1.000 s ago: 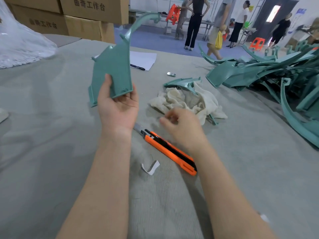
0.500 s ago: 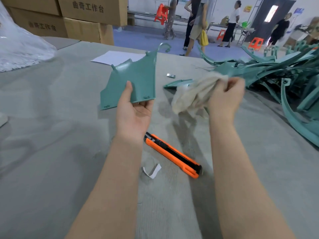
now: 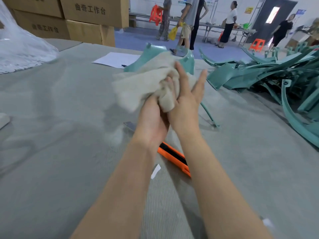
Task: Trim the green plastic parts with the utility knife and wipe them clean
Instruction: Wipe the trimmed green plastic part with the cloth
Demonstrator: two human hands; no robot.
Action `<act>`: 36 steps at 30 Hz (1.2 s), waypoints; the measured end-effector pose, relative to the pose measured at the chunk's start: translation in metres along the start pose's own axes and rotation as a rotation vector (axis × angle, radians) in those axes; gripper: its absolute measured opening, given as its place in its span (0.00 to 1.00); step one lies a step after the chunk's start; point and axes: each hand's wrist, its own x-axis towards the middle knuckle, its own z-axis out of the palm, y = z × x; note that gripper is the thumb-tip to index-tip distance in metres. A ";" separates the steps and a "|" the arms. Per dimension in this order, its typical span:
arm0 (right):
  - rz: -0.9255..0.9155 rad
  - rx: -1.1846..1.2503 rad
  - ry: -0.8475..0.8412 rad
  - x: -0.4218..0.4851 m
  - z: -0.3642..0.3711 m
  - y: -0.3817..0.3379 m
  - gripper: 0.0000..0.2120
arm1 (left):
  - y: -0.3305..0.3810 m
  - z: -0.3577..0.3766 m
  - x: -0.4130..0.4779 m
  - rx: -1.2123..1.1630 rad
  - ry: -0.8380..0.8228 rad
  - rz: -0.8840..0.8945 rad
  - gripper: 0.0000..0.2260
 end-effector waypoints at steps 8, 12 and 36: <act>0.329 0.309 0.246 0.039 -0.025 0.018 0.24 | -0.020 0.005 0.004 0.249 -0.004 0.023 0.16; 0.293 0.529 -0.007 0.022 -0.012 0.026 0.09 | -0.017 0.003 0.007 0.150 -0.008 0.092 0.08; 0.782 1.132 0.258 0.026 -0.066 0.067 0.20 | 0.022 -0.024 0.008 0.072 0.187 -0.101 0.08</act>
